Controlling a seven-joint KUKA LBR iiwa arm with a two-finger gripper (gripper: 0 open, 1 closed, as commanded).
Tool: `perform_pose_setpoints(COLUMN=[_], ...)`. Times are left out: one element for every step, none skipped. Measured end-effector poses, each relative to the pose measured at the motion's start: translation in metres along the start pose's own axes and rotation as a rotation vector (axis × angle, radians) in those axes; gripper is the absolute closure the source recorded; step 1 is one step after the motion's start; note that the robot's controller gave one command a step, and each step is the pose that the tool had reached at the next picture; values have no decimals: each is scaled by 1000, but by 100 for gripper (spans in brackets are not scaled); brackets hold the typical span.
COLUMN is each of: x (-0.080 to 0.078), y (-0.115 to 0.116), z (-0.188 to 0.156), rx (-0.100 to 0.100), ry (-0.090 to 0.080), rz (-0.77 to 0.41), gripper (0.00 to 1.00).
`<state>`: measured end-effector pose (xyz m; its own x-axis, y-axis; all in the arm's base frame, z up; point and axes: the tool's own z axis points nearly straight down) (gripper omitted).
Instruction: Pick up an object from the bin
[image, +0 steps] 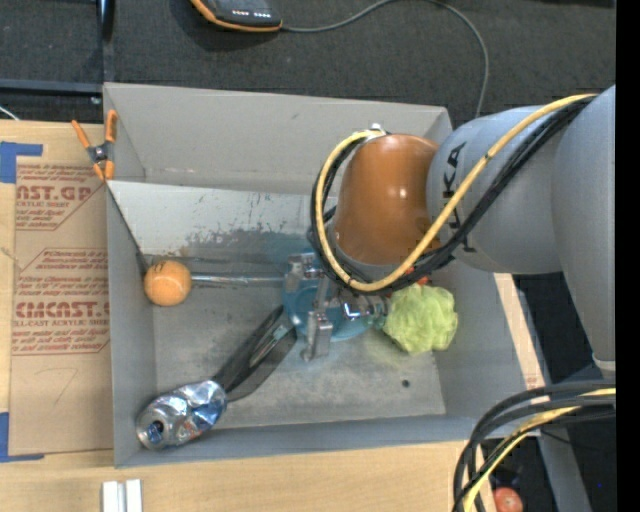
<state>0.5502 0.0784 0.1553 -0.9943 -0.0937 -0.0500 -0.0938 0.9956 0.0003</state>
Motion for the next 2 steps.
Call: perform_pose_setpoints(x=[-5,-6], y=[48,47], z=[66,67], rx=[-3,-2], ry=[25,18], rz=[22,6], gripper=[0,0])
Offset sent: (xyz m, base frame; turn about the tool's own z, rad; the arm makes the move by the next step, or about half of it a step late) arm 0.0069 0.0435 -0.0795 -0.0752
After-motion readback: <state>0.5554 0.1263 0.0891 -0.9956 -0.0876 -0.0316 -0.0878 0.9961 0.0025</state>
